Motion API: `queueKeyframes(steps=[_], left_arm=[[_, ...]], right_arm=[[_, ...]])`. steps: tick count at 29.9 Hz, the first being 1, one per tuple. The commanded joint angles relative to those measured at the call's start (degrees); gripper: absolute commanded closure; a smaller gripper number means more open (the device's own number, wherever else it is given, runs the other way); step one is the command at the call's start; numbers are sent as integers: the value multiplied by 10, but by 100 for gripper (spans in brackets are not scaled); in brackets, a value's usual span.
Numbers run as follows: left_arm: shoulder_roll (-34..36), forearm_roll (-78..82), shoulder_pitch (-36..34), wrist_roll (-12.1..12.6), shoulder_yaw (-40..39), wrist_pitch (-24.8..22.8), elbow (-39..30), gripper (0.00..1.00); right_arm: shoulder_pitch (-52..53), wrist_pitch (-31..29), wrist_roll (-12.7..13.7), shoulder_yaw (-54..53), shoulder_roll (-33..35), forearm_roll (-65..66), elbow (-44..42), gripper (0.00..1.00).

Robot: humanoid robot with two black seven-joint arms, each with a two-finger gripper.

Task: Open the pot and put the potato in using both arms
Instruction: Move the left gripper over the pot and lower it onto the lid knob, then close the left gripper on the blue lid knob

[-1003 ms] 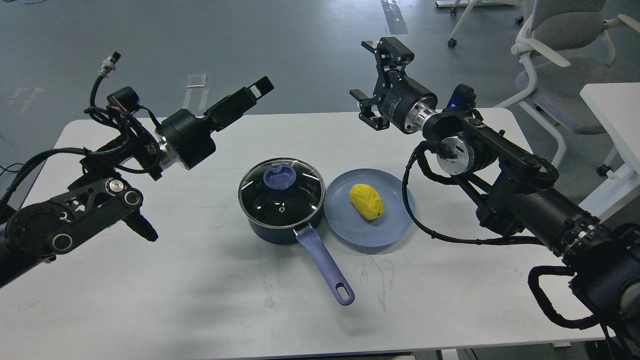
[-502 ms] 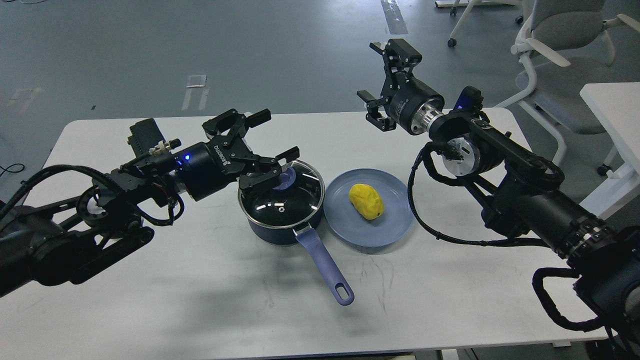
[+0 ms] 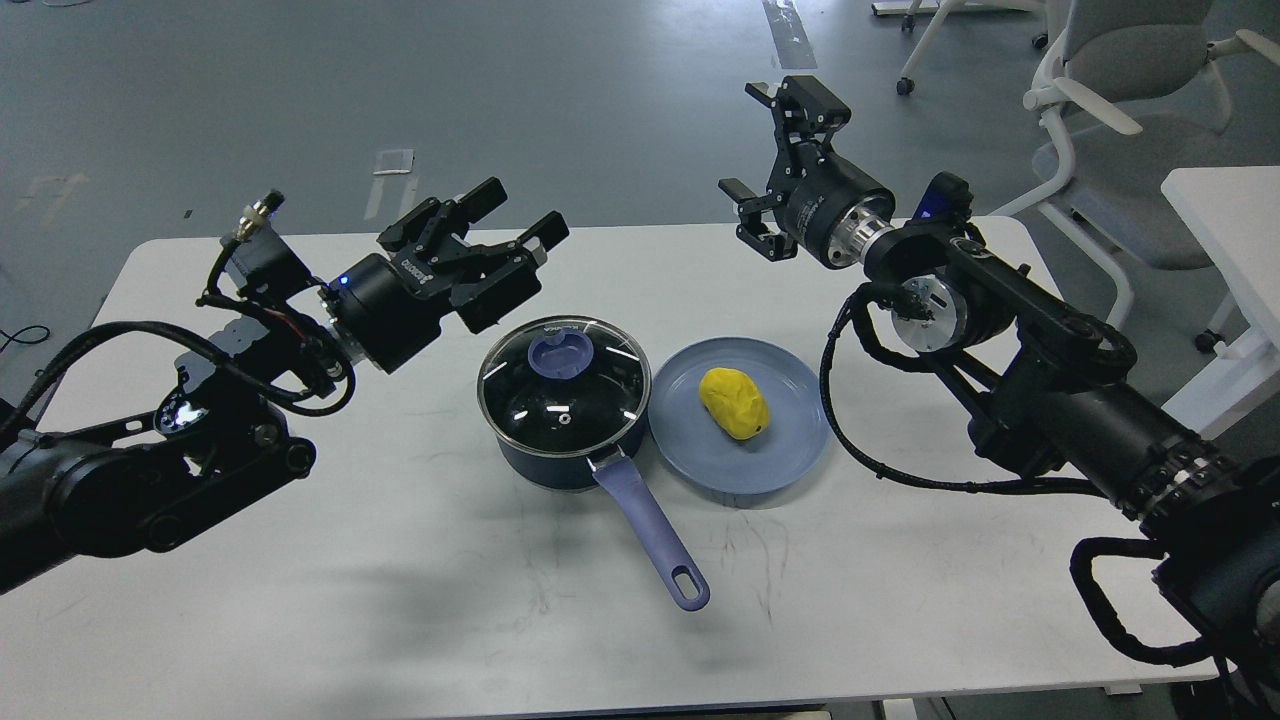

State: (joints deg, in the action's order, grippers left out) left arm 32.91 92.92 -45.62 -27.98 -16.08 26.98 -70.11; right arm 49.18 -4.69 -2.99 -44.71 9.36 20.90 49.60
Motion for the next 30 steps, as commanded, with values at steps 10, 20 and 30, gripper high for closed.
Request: queueKeyframes(steps=[10, 20, 30], left_arm=[[-5, 196, 0, 0, 59, 10, 53, 2], [-63, 195, -1, 0, 73, 10, 127, 2], [-82, 189, 2, 0, 74, 10, 173, 2]], right_arm=[[-22, 0, 0, -62, 14, -6, -1, 0], [-24, 0, 0, -62, 36, -6, 0, 0], [-30, 0, 0, -61, 48, -6, 2, 0]])
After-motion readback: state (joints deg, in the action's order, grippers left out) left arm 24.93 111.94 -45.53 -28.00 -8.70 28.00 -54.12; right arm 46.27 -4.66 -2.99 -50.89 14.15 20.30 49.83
